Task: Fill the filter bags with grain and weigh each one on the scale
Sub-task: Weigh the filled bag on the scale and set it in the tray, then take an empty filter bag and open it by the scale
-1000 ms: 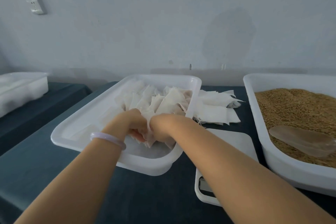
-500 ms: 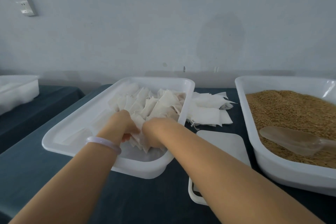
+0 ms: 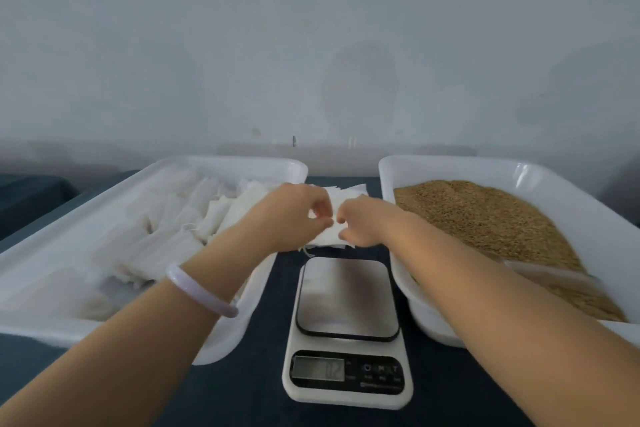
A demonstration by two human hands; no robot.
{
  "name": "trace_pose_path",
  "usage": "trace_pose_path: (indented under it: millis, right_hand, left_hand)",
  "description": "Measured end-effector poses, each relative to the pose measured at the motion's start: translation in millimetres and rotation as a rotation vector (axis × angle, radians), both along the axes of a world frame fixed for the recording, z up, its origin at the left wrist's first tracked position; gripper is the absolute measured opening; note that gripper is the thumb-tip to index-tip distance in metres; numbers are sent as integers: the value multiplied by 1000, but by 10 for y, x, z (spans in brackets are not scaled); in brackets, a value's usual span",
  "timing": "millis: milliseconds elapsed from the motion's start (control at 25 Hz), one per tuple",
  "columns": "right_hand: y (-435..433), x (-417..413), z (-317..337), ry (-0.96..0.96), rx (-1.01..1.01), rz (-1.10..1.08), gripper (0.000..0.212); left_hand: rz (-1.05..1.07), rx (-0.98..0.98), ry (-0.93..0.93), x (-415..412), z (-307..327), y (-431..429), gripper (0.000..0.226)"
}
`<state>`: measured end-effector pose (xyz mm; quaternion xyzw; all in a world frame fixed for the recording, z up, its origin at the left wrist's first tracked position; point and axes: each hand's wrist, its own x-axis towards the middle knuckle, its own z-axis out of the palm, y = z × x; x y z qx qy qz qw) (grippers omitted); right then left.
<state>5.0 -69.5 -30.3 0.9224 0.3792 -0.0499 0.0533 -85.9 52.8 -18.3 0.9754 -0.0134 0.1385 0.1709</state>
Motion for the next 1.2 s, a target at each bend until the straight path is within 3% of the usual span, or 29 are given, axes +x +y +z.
trace_pose_path:
  millis: [120,200,280,360,440,640,760,960,1200]
  right_hand:
    - [-8,47,-77,-81,-132,77,6]
    - [34,62,-109,-124,-348,105,8]
    - [81,87,-164,-140,-501,78,24]
    - [107,102,-198,-129,-555,76,20]
    - [123,90,-186,-115,-513,121,5]
    - [100,67,-170,-40,-467,183,16]
    - [109,85,-219,-74,-391,159,21]
    - [71,152,-199,-164,111,34,20]
    - [26,102,-200,-107,121,43,33]
  left_hand:
    - [-30,158,164,239,-76,-222,21]
    - [-7,221,214,306,-143,-208,21]
    - [20,221,246,309,-192,-131,17]
    - [19,140,258,303,-228,-53,12]
    - [17,21,240,285,-233,-12,8]
    - [25,-253,200,247,-196,-1,11]
    - [33,-316,185,217,-181,-4,10]
    - [56,-423,125,198,-166,16,9]
    - [56,-441,91,180,-171,25,11]
